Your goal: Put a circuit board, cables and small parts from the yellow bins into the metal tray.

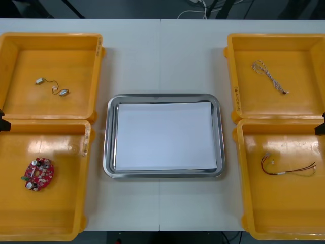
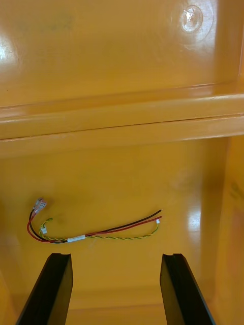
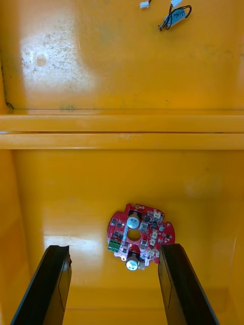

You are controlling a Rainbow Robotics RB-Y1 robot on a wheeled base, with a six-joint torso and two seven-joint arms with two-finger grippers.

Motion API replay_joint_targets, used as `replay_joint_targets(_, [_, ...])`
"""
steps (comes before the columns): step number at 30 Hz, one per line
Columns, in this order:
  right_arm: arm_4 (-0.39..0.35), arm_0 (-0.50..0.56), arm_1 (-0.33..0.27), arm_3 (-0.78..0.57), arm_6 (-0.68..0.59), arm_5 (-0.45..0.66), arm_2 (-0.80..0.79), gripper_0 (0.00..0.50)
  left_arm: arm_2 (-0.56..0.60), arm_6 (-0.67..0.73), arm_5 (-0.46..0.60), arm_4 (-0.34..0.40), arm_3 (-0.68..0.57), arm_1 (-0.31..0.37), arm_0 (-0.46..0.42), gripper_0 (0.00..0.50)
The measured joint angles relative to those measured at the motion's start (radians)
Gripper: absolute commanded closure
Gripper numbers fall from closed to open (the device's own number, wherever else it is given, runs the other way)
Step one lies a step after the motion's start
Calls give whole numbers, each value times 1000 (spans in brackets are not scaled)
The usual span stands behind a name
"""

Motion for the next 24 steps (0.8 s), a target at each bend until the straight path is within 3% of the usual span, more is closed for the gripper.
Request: replay_joint_targets(24, [0, 0, 0, 0, 0, 0, 0, 0, 0, 0, 0, 0, 0, 0, 0, 0])
